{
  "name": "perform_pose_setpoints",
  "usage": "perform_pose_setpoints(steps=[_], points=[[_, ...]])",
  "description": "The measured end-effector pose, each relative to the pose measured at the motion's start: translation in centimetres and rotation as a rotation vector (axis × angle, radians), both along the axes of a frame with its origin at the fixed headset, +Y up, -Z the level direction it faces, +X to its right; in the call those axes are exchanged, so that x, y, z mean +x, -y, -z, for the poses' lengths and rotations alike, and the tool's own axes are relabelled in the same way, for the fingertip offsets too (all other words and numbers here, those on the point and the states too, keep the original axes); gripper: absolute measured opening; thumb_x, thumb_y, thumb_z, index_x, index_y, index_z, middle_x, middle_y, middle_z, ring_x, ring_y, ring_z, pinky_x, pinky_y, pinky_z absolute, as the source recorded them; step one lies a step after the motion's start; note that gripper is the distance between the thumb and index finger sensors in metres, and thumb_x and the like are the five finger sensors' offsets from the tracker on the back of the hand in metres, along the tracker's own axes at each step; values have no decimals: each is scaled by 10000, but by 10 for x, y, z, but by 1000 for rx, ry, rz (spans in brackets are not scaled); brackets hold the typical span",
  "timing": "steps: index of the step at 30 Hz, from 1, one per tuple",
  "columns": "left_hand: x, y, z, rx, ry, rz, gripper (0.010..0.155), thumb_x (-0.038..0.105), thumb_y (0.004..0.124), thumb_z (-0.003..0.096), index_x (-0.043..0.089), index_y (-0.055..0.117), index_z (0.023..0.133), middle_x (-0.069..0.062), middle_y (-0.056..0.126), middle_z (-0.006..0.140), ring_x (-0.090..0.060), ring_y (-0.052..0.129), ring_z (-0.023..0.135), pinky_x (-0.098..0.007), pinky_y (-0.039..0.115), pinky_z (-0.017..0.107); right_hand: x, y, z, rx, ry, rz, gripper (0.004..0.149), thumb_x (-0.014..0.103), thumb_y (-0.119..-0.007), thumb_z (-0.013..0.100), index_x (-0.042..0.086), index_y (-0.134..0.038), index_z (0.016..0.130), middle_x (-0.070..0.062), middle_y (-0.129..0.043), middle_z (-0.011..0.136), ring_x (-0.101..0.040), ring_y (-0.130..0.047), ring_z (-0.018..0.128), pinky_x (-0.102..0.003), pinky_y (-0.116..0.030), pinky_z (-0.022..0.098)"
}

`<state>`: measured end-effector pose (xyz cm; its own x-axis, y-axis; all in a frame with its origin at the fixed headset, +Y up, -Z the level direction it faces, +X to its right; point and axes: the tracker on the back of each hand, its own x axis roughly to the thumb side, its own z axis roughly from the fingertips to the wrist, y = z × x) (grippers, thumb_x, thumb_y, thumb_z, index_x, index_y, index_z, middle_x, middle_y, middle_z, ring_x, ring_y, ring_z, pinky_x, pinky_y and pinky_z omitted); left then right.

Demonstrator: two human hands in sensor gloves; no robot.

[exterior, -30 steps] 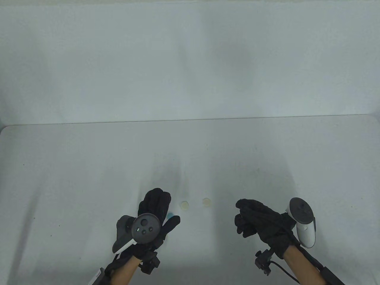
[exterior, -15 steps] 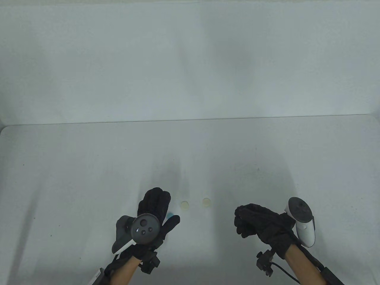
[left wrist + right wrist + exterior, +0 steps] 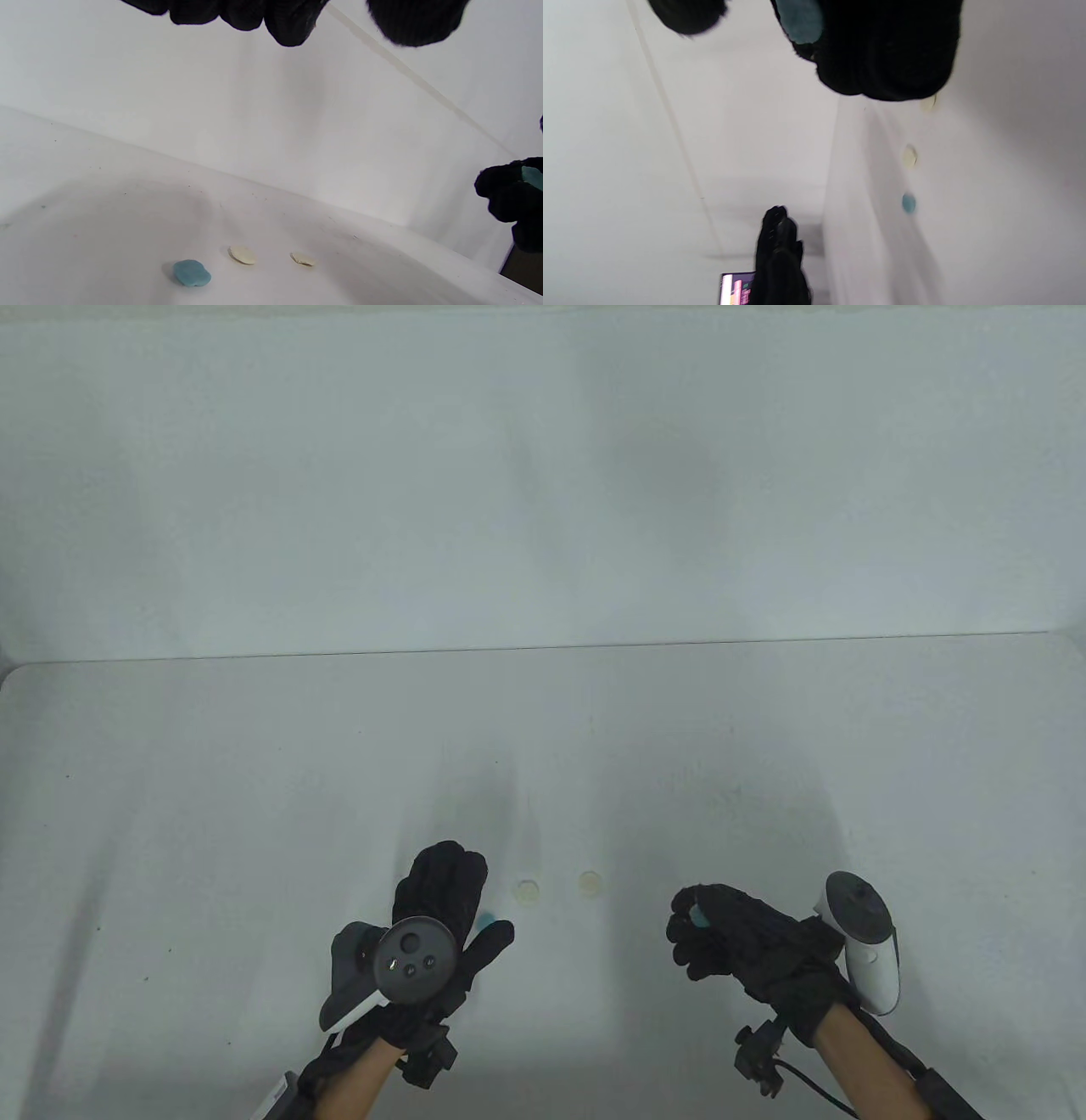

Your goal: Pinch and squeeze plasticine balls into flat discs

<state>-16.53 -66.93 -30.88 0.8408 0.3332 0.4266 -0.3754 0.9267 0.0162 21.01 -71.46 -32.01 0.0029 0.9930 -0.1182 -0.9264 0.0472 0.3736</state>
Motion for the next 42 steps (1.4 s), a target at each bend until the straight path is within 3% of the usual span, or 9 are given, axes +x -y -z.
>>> perform_pose_setpoints(steps=[2,8,15,19,20,21,23,31,42], points=[[0,0,0,-1,0,-1,797,503,634,538,32,424,1145,-295,322,1159,-562,369,1063,-640,411,732,0,2,1,-26,-8,30,748,589,-585,590,-24,-655,1011,-248,-840,898,-418,-923,710,-407,-890,469],[0,1,1,-7,0,2,794,504,633,539,34,426,1145,-294,323,1160,-560,369,1064,-640,410,733,1,-3,1,-2,42,-26,467,419,-659,607,62,-803,871,-127,-977,711,-287,-1029,532,-310,-933,355],[0,3,2,-13,2,5,794,503,634,539,32,427,1145,-296,324,1159,-563,368,1063,-642,409,732,-1,-8,0,49,53,-97,424,386,-677,598,57,-861,792,-98,-1009,604,-242,-1050,449,-283,-947,307],[0,2,1,-9,1,5,794,503,634,539,36,425,1145,-293,324,1160,-561,369,1064,-641,411,732,3,-6,-1,36,106,-65,434,415,-661,603,93,-846,827,-79,-1006,663,-245,-1047,512,-289,-943,346],[0,2,1,-9,1,4,796,504,634,538,34,425,1146,-294,324,1160,-561,369,1064,-640,410,733,4,-6,0,29,92,-42,482,452,-623,609,101,-807,885,-100,-979,747,-283,-1031,579,-318,-931,371],[0,2,1,-11,2,5,793,503,634,539,35,426,1145,-293,325,1160,-561,368,1064,-641,409,732,4,-4,0,12,43,-3,645,525,-539,611,28,-730,976,-183,-911,855,-360,-986,668,-367,-914,408],[0,2,1,-12,1,8,795,503,634,539,34,425,1146,-295,325,1159,-563,369,1063,-641,410,732,4,-3,0,0,25,34,690,545,-518,614,0,-692,999,-201,-890,874,-379,-974,685,-375,-910,416],[1,2,1,-13,3,11,795,503,634,539,33,426,1145,-294,326,1160,-561,371,1064,-641,411,732,1,-7,0,10,16,37,451,375,-638,622,38,-773,890,-127,-989,688,-261,-1059,508,-277,-956,334],[1,2,1,-12,4,12,794,502,635,539,33,426,1145,-293,324,1160,-562,369,1063,-640,411,732,1,-10,-2,37,82,-19,432,332,-639,617,25,-763,894,-106,-999,670,-235,-1076,489,-258,-979,325]])
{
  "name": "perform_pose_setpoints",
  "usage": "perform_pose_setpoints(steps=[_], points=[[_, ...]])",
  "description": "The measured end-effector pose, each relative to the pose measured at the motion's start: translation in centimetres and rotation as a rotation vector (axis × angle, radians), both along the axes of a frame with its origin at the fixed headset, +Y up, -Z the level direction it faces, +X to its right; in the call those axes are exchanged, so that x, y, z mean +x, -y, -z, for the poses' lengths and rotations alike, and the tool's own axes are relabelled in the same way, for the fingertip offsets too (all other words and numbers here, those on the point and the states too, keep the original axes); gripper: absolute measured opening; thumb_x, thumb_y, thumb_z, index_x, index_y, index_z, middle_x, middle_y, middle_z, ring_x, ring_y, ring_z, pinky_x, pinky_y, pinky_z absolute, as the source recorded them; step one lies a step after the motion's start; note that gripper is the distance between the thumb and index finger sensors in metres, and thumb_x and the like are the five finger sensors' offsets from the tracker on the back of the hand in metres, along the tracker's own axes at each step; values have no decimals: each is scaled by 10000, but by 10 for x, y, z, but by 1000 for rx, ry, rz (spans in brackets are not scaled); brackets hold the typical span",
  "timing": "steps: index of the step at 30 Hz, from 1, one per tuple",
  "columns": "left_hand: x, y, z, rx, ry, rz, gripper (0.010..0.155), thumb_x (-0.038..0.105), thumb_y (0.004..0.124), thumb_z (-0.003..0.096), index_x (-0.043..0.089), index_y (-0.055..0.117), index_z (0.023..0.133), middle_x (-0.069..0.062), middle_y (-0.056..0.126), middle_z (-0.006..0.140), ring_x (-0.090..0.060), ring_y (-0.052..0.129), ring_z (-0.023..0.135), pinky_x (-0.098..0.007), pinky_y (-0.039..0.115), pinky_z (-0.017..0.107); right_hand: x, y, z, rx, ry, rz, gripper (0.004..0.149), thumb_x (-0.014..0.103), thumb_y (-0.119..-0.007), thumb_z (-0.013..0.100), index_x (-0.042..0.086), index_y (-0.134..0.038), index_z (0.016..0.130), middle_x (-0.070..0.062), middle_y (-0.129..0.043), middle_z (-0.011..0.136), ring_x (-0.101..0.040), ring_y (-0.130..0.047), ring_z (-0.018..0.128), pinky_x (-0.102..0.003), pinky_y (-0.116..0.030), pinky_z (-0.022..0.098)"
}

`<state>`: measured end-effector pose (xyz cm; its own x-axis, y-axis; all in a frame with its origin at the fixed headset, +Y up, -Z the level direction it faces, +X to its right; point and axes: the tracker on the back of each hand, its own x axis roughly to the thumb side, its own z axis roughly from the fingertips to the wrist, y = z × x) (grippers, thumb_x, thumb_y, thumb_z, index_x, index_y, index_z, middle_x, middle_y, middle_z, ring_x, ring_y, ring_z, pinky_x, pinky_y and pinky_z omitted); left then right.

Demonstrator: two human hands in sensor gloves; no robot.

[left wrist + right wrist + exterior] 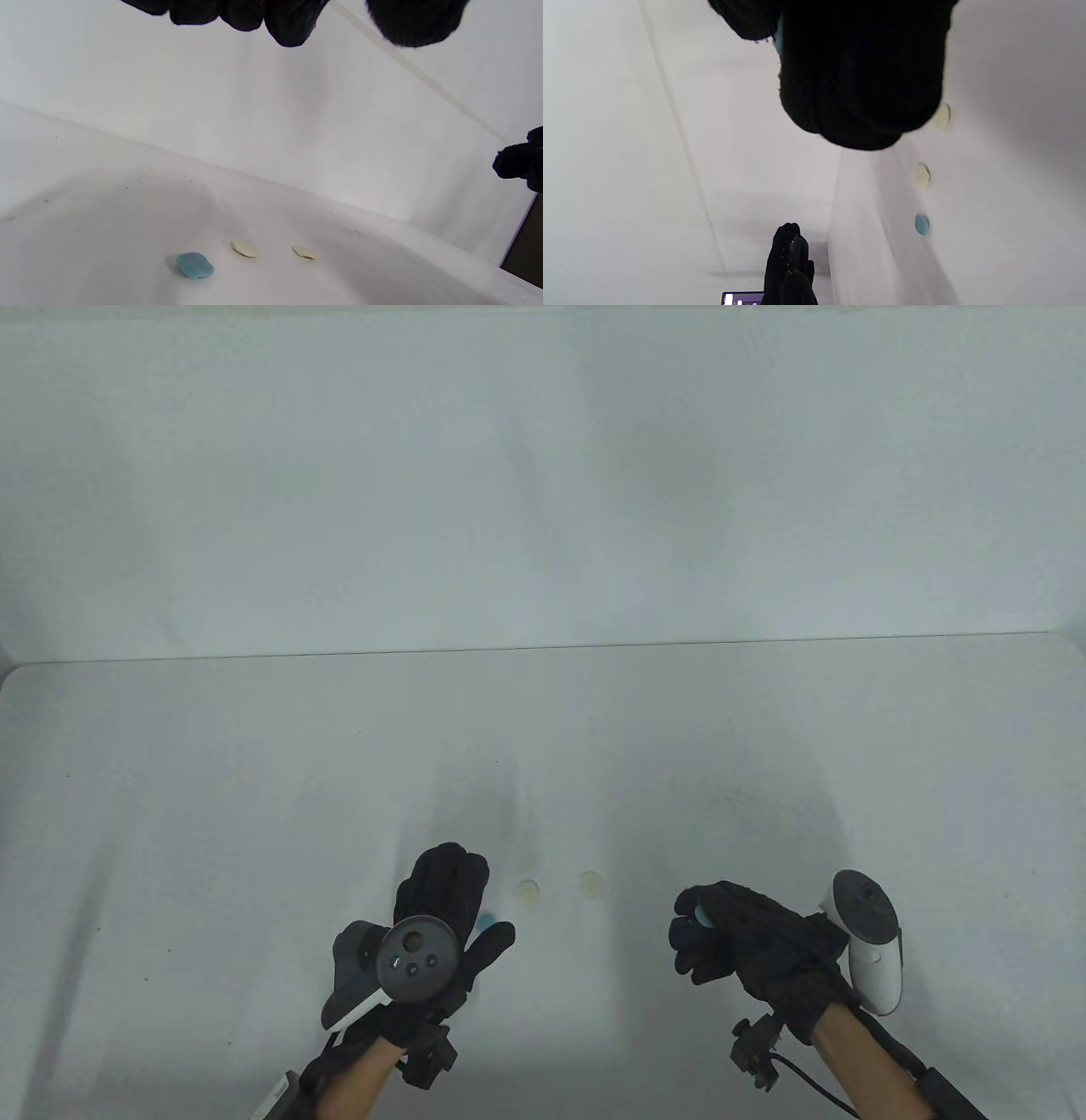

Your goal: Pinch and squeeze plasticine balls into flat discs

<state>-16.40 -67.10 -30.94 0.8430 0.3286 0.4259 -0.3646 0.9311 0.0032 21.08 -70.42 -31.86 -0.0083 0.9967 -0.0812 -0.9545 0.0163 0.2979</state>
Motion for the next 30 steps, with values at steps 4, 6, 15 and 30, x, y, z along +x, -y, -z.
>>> perform_pose_setpoints(steps=[4,6,15,30], points=[[0,0,0,-4,1,-2,793,502,635,539,35,426,1145,-294,324,1160,-561,369,1064,-641,409,732,0,5,0,-27,-64,63,705,543,-550,613,-35,-644,1006,-242,-870,874,-388,-973,671,-357,-926,433],[0,0,0,-3,0,2,794,502,634,539,34,426,1145,-294,324,1160,-562,369,1064,-641,411,732,-1,6,1,-30,-58,55,692,540,-581,606,-23,-652,1001,-223,-879,869,-374,-980,670,-347,-930,431],[0,0,1,-7,4,-3,794,501,636,539,33,427,1145,-294,325,1160,-562,370,1063,-642,410,733,1,-1,1,19,18,-96,440,331,-731,584,41,-755,914,-89,-983,707,-230,-1053,543,-247,-962,368],[-1,-2,-1,10,3,-8,792,499,636,540,35,425,1145,-294,322,1160,-563,367,1063,-640,410,732,3,-1,-1,14,29,-49,542,364,-589,636,-18,-626,1019,-150,-887,810,-323,-966,624,-317,-921,442]])
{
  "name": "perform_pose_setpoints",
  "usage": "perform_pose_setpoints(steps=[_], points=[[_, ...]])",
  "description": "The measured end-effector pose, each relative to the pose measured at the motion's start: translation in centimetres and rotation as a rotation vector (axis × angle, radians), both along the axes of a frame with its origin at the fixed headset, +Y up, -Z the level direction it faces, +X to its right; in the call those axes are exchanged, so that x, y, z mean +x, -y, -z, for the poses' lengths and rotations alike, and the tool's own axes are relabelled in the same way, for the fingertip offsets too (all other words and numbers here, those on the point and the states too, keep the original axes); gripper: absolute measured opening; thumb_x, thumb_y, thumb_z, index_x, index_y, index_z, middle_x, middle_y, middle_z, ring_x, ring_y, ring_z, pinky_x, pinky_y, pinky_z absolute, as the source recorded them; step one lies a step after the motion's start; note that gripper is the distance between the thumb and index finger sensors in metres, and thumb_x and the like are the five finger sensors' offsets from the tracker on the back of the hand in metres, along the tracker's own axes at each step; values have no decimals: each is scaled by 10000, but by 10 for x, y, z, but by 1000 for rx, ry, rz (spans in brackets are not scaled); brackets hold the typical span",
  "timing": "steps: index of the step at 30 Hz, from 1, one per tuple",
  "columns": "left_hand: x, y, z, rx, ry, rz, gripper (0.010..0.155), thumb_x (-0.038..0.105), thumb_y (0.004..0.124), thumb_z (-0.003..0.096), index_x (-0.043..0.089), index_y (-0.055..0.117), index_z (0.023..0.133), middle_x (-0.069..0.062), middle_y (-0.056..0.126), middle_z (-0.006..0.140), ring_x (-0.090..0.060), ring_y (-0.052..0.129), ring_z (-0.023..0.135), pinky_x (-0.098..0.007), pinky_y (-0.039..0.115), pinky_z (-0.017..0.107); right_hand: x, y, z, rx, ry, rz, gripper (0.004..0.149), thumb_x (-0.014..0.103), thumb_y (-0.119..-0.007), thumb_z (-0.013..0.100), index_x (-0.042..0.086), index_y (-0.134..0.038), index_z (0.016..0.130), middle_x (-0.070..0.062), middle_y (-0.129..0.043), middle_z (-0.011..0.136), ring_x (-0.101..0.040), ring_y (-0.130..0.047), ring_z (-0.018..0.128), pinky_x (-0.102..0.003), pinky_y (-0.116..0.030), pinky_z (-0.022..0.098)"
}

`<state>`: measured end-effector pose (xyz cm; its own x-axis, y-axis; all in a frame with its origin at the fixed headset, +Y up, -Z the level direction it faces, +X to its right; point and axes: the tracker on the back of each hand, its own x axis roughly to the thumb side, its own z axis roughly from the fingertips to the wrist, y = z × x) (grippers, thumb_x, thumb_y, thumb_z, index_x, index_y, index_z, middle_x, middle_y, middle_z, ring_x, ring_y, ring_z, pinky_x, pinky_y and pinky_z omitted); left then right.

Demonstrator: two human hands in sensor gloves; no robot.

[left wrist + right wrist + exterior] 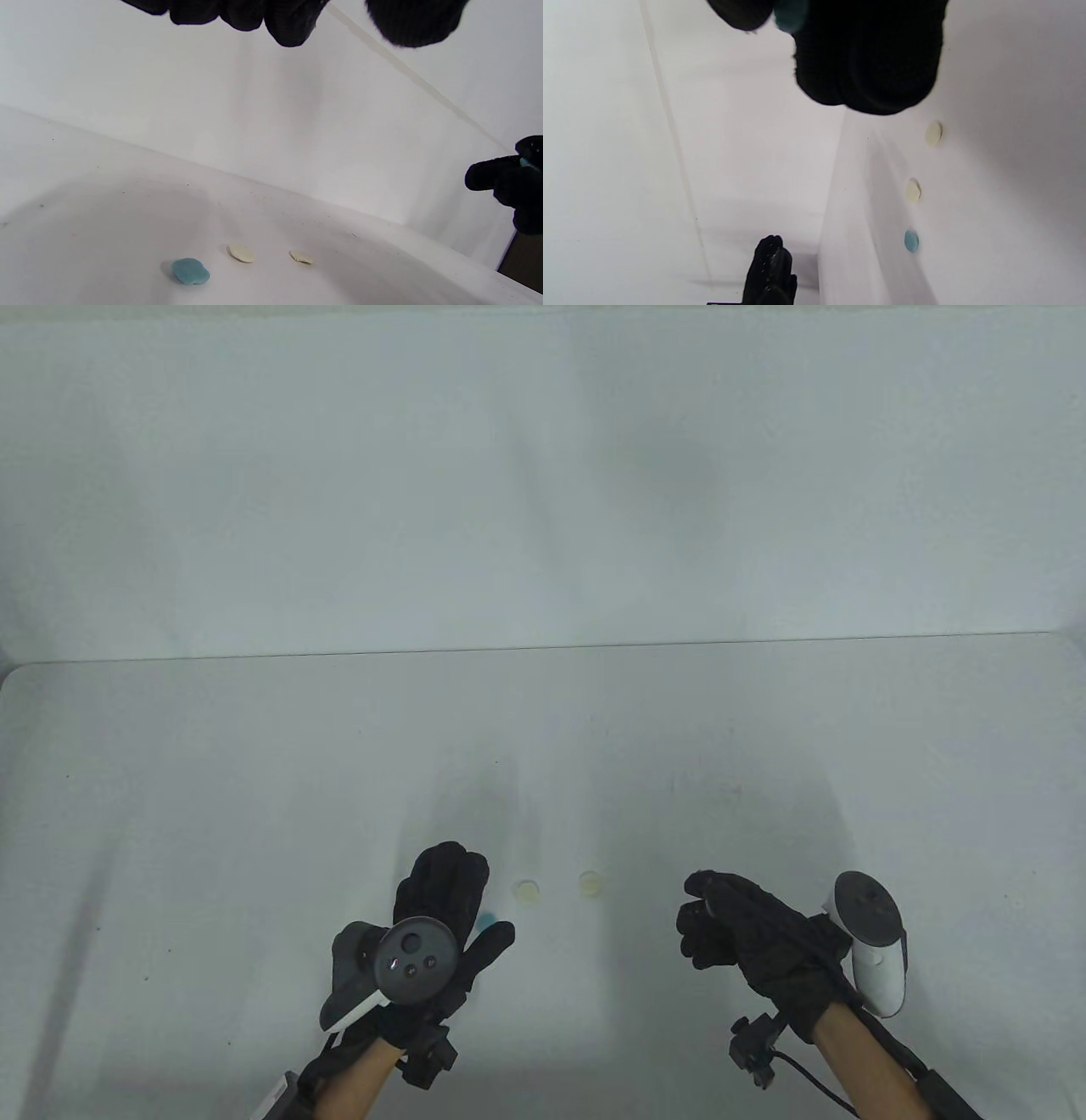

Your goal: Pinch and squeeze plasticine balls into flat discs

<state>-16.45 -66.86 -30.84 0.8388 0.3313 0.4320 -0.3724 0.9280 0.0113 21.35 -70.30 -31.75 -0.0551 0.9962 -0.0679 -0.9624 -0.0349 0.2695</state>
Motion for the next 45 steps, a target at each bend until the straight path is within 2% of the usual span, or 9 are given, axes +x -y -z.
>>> perform_pose_setpoints(steps=[14,19,21,23,27,33,38,43,45], points=[[0,1,0,-3,2,-1,794,500,637,539,34,426,1145,-296,323,1159,-561,368,1064,-640,410,732,-1,-4,-1,25,36,-58,443,383,-758,562,14,-860,786,-45,-1015,524,-170,-1058,354,-197,-968,203],[0,0,0,0,1,0,793,500,636,539,34,427,1145,-294,323,1160,-561,367,1064,-640,410,732,-1,1,0,0,6,-27,455,408,-710,587,60,-812,861,-55,-983,641,-220,-1029,472,-238,-947,305],[0,0,0,0,1,-2,793,501,636,539,34,426,1145,-293,324,1160,-561,368,1064,-640,410,732,-1,3,0,-4,-36,7,684,518,-626,601,-3,-619,1044,-165,-872,878,-335,-956,679,-297,-911,394],[0,0,0,-1,-1,0,794,501,636,539,32,426,1145,-295,324,1159,-562,369,1063,-640,410,732,-1,5,1,-17,-63,36,762,576,-569,604,-22,-561,1076,-198,-815,950,-380,-916,747,-347,-894,444],[0,0,0,-2,0,-1,794,501,636,539,34,425,1146,-294,324,1160,-562,367,1064,-641,409,732,-1,6,1,-24,-48,40,742,569,-583,600,-21,-612,1048,-185,-857,911,-357,-959,698,-323,-909,434],[0,0,0,-4,0,0,793,500,636,539,33,427,1145,-293,322,1160,-561,367,1064,-640,409,732,3,5,2,-27,21,20,524,405,-650,610,-5,-780,909,-102,-998,703,-243,-1065,503,-229,-960,316],[0,0,0,-2,0,-1,793,500,637,539,33,426,1145,-294,323,1160,-561,367,1064,-641,409,732,3,1,2,-4,52,-24,463,332,-674,603,-24,-826,856,-105,-1030,616,-209,-1092,443,-214,-981,267],[0,-1,0,2,0,-1,792,500,637,539,36,427,1145,-292,323,1160,-560,368,1064,-640,410,733,3,4,2,-21,25,11,476,351,-654,614,-13,-802,883,-115,-1009,673,-244,-1074,496,-236,-971,312],[0,-1,0,1,0,-1,791,500,637,539,37,426,1144,-293,323,1160,-561,367,1064,-640,409,733,2,6,2,-31,-13,58,635,468,-610,617,-49,-713,971,-194,-943,795,-316,-1032,579,-279,-947,369]])
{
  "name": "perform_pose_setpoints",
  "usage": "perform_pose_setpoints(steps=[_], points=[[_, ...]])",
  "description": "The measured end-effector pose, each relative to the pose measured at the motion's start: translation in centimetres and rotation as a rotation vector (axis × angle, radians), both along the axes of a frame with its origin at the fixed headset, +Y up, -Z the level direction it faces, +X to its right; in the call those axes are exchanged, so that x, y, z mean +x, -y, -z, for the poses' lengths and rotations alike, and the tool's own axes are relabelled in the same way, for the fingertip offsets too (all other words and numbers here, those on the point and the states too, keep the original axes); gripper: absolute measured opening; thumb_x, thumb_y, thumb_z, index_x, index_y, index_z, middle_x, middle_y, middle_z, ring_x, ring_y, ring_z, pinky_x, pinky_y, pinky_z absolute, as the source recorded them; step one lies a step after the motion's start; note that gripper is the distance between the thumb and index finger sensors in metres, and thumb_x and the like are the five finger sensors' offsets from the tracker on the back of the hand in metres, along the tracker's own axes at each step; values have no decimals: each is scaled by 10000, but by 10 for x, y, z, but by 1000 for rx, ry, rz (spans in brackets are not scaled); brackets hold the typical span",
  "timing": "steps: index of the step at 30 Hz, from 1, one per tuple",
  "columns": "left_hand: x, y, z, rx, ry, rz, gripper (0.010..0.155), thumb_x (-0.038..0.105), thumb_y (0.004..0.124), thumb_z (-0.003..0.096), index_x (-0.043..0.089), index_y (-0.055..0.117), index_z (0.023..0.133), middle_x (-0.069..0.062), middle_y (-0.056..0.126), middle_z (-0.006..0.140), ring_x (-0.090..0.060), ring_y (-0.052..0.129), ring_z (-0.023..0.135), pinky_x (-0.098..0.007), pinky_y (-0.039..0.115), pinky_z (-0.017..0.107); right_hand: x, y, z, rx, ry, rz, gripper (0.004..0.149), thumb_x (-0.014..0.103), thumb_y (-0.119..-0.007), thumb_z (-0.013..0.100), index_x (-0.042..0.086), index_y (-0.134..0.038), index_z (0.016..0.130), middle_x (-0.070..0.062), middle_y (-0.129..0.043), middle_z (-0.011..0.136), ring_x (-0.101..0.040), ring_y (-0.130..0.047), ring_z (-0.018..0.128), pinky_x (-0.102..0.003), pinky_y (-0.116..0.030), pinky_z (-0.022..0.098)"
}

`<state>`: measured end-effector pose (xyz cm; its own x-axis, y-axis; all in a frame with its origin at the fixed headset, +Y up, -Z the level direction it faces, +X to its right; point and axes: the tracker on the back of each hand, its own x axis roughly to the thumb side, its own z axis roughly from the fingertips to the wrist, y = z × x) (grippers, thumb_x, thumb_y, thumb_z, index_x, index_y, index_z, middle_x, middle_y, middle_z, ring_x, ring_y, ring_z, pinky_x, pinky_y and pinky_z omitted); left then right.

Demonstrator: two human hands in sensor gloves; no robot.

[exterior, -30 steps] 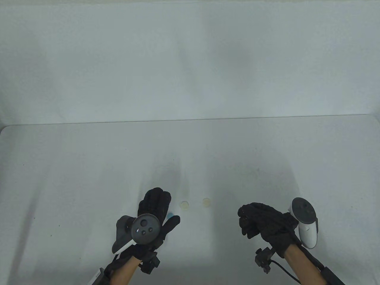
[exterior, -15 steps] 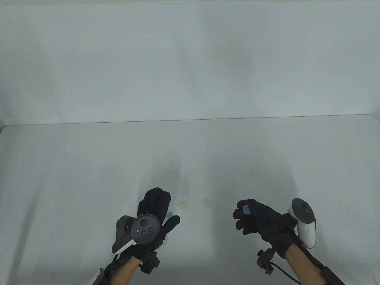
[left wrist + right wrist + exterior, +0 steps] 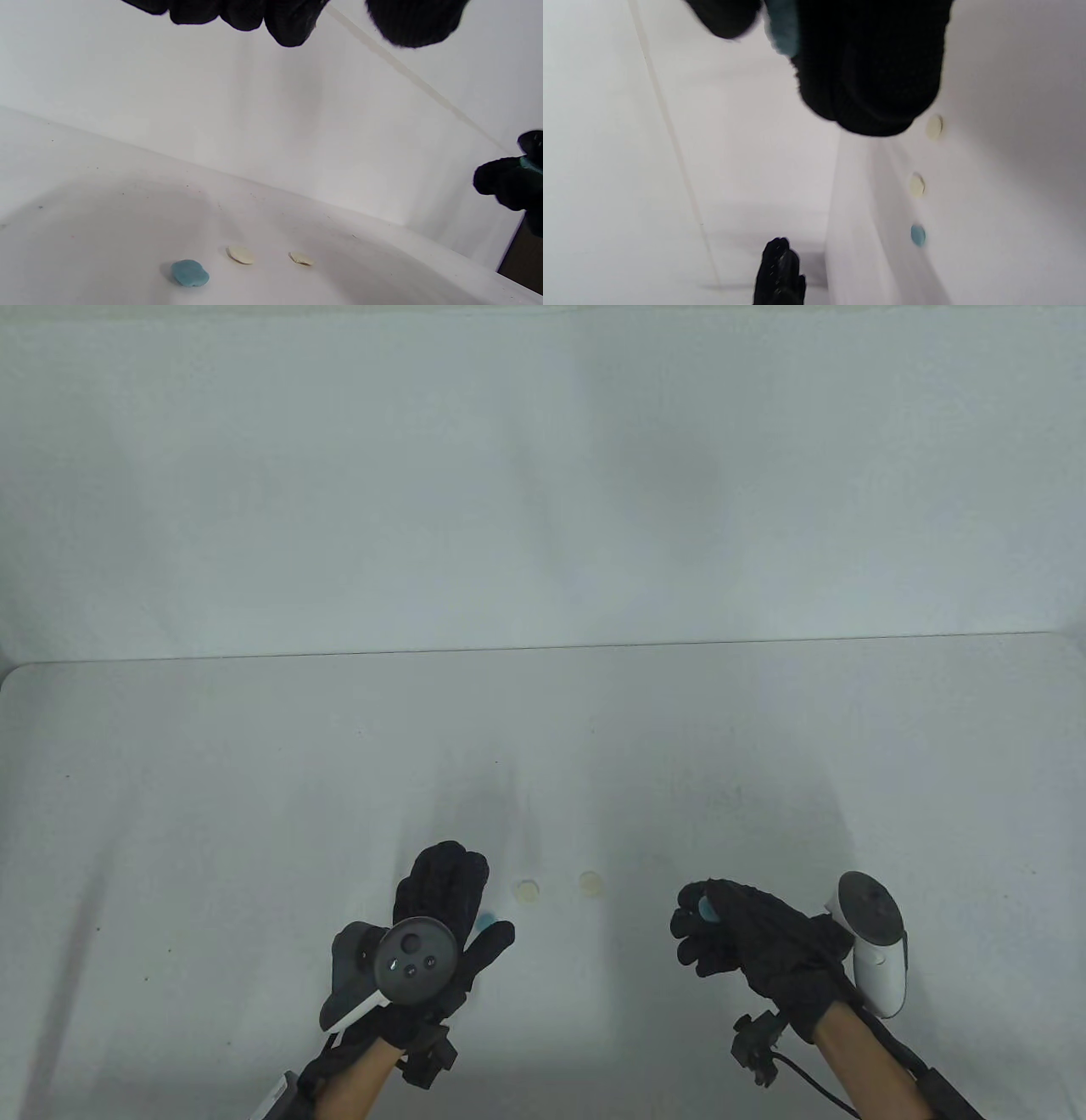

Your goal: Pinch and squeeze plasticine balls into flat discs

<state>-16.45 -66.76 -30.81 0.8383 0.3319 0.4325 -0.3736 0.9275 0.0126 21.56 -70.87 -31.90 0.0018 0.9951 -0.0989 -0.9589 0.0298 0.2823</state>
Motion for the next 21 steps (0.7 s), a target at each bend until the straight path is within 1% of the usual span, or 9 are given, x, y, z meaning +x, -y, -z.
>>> perform_pose_setpoints(steps=[2,4,6,7,9,11,13,18,21], points=[[0,0,0,-1,-1,2,794,500,637,539,32,426,1146,-294,323,1160,-562,367,1063,-640,409,732,-1,2,0,-6,-40,22,776,577,-560,604,-71,-644,1022,-241,-885,869,-368,-991,646,-314,-932,406],[0,-1,0,3,-1,-1,794,500,637,539,33,426,1145,-294,323,1160,-562,367,1064,-640,410,732,-2,3,0,-11,-53,32,822,613,-545,592,-75,-622,1036,-256,-858,900,-394,-970,683,-340,-921,433],[0,0,0,2,0,-2,794,500,637,539,34,425,1146,-293,323,1160,-561,367,1064,-640,409,733,-3,3,0,-12,-60,24,796,590,-553,601,-76,-625,1033,-257,-857,900,-400,-965,692,-349,-918,440],[0,0,0,0,0,0,794,501,637,539,33,425,1145,-294,323,1160,-562,367,1063,-641,409,732,-3,2,1,-10,-65,14,760,558,-573,609,-72,-629,1030,-253,-860,898,-398,-968,691,-350,-917,444],[0,-1,-1,1,1,0,795,500,637,539,32,426,1145,-295,322,1160,-561,367,1064,-641,408,733,-3,2,1,-5,-68,-9,670,476,-603,627,-65,-639,1020,-247,-866,888,-395,-967,693,-356,-916,448],[0,-1,-1,3,3,-4,794,500,636,540,33,426,1146,-295,321,1160,-562,366,1064,-641,409,732,-3,-1,0,9,-37,-53,544,360,-639,629,-41,-676,994,-223,-896,851,-376,-982,671,-357,-916,452],[0,-1,-1,2,3,-4,795,501,636,539,33,425,1146,-294,321,1160,-561,367,1064,-641,408,733,-2,-5,0,48,16,-131,463,304,-644,623,-6,-731,956,-180,-941,794,-333,-1015,621,-334,-934,424],[-1,-2,0,4,-1,-14,793,501,636,539,36,425,1145,-292,322,1160,-560,367,1065,-639,411,733,-7,-10,-1,78,-1,-254,443,335,-686,603,82,-800,948,-210,-939,814,-364,-1009,625,-367,-926,411],[-1,-2,0,7,-1,-18,793,502,636,539,37,423,1146,-292,322,1160,-560,368,1065,-639,411,733,-11,-14,-1,73,-30,-329,456,362,-686,605,106,-798,966,-240,-872,903,-401,-973,679,-400,-918,400]])
